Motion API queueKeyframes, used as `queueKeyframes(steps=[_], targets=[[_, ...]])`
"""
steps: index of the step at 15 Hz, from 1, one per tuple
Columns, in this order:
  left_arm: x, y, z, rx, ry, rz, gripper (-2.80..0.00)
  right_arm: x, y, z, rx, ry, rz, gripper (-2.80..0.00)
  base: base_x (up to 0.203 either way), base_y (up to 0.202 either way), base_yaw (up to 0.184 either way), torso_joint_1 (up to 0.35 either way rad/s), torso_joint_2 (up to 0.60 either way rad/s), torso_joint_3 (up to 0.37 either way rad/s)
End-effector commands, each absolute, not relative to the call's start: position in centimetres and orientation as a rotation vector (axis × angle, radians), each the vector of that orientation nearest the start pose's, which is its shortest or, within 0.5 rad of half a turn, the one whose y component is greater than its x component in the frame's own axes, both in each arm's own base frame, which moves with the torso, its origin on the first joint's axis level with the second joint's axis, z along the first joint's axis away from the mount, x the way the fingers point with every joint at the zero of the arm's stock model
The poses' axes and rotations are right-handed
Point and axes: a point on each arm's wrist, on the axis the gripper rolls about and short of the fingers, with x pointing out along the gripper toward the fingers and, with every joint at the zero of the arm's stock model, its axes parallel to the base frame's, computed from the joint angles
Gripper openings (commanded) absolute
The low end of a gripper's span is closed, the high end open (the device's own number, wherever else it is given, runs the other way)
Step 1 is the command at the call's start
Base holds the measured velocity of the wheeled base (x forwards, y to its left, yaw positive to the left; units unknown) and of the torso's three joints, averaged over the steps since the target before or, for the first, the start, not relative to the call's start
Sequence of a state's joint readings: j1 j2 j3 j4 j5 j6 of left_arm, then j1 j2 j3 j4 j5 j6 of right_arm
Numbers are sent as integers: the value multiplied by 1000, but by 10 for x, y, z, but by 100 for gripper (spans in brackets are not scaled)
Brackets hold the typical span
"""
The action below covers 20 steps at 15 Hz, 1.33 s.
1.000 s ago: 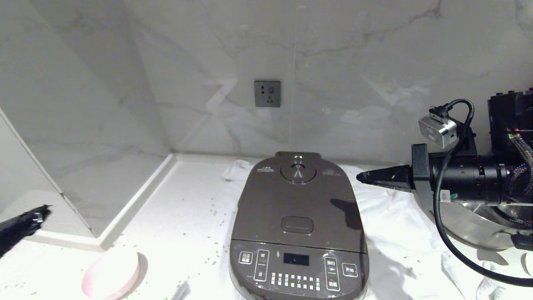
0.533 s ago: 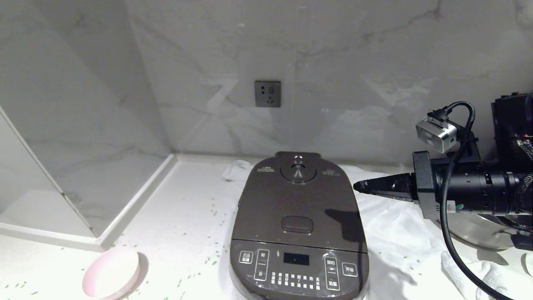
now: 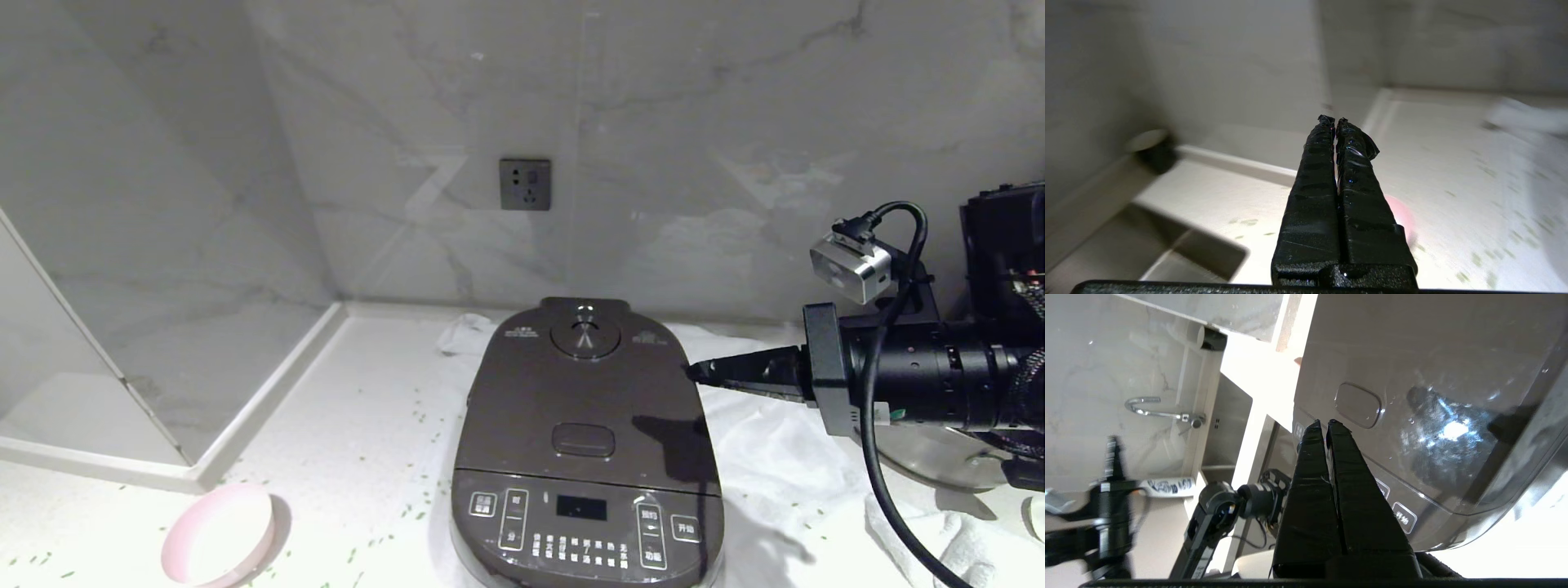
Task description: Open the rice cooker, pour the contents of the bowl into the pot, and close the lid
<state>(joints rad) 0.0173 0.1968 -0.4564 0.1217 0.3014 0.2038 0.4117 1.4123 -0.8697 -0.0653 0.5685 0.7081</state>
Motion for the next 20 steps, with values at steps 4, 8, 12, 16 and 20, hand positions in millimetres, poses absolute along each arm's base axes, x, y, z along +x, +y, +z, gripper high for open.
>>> queueKeyframes(steps=[4, 8, 12, 16, 20], targets=[[-37, 3, 105, 151, -20, 125, -280, 193, 112, 210, 656, 910, 770, -280, 0, 0, 0, 0, 0, 0], [-30, 1, 81, 47, 78, 42, -280, 188, 125, 205, 631, 962, 806, -280, 0, 0, 0, 0, 0, 0], [-30, 0, 77, 45, 108, 7, -280, 188, 132, 197, 615, 1019, 810, -280, 0, 0, 0, 0, 0, 0], [-30, 0, 78, 45, 106, -16, -280, 182, 130, 190, 611, 1055, 792, -280, 0, 0, 0, 0, 0, 0], [-30, 0, 78, 44, 106, -16, -280, 176, 126, 183, 594, 1082, 743, -280, 0, 0, 0, 0, 0, 0]])
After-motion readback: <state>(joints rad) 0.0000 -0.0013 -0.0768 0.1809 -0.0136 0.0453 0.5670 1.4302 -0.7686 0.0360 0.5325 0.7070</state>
